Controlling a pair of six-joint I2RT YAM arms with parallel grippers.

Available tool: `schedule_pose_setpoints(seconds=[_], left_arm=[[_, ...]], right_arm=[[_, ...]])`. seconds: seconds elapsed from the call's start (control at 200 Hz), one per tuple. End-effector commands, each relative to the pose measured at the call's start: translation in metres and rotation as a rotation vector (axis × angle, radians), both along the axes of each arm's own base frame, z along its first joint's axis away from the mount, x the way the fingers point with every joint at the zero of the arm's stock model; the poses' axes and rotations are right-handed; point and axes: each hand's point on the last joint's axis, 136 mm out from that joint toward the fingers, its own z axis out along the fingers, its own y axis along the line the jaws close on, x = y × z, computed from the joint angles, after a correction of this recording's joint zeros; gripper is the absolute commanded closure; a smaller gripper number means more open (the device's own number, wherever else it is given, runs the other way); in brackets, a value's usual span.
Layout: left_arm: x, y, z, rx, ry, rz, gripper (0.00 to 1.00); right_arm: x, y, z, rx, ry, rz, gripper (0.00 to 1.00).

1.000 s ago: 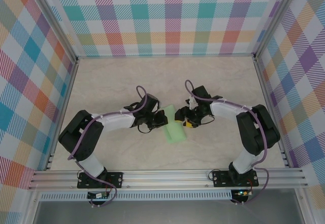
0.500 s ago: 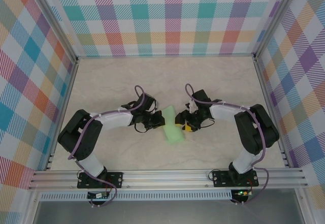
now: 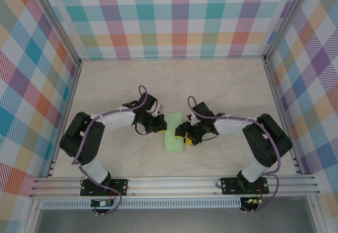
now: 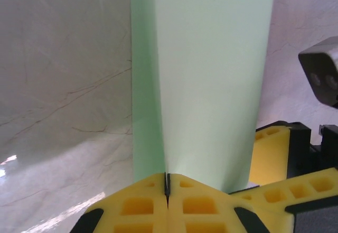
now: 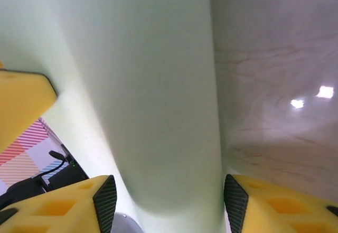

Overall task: Fold a paper plane with a square sheet of paper (pick it up from the middle)
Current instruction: Fold the square sheet of paper in half at the center of the table.

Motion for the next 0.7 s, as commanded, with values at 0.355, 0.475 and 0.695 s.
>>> schedule_pose_setpoints(seconds=[0.355, 0.475, 0.695], left_arm=[[-0.002, -0.008, -0.003, -0.088, 0.061, -0.088, 0.97], [0.001, -0.010, -0.001, -0.095, 0.051, -0.089, 0.96], [0.005, -0.011, -0.001, -0.091, 0.038, -0.085, 0.95]], right_arm=[[0.024, -0.014, 0.012, -0.108, -0.087, -0.006, 0.34], [0.029, -0.012, 0.007, -0.136, -0.072, 0.008, 0.36], [0.031, -0.012, 0.001, -0.146, -0.062, 0.005, 0.40]])
